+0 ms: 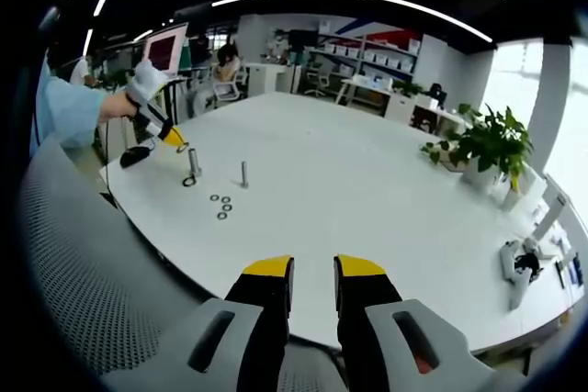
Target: Place the washer onto the threaded stud by aligning its center hole with the stud, sliding it down to the base, and recovering from edge contact or off-axis alignment until the washer reaches the visible bottom stop.
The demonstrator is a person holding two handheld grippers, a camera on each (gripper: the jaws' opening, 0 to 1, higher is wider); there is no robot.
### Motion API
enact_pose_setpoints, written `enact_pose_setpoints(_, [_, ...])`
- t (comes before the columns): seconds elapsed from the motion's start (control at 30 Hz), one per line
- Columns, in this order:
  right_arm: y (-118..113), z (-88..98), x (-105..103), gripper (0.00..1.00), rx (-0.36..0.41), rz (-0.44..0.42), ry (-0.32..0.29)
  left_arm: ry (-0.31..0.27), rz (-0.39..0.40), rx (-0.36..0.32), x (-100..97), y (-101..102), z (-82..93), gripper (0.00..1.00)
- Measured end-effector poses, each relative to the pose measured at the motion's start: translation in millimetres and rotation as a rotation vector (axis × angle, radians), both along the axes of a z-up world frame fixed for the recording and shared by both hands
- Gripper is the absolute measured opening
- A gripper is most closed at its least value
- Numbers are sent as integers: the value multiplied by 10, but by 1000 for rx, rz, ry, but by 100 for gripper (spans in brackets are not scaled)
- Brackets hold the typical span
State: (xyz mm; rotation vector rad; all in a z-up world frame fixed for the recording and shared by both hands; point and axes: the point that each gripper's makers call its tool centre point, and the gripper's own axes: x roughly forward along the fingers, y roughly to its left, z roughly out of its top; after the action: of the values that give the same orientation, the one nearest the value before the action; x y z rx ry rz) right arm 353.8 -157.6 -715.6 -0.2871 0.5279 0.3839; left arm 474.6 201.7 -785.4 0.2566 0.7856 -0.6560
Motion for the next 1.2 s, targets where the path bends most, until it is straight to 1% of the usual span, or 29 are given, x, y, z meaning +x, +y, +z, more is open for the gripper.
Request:
enact_pose_setpoints(0.33, [-8, 6, 7, 20, 2, -3, -4, 12, -6, 18, 143, -84, -89, 2])
enact_pose_setpoints(0.4, [-12, 5, 9, 20, 3, -4, -4, 26, -8, 31, 142, -75, -130, 2])
enact_pose_setpoints(0.43, [-14, 4, 9, 20, 3, -5, -4, 24, -8, 33, 144, -66, -127, 2])
enact_pose_setpoints(0.6, [-17, 10, 13, 20, 4, -7, -6, 37, 2, 29, 151, -29, -149, 2])
enact_pose_setpoints(0.67, [-16, 11, 14, 20, 5, -7, -7, 30, -5, 37, 159, -33, -157, 2])
enact_pose_setpoints(0.83, [-20, 13, 20, 20, 7, -8, -10, 36, -2, 39, 173, -45, -167, 2])
enact_pose_setpoints(1.0, [-20, 10, 21, 20, 7, -5, -11, 30, -24, 70, 178, -65, -164, 2])
enact_pose_setpoints(1.2, [-20, 8, 19, 20, 6, -5, -10, 31, -33, 86, 180, -67, -163, 2])
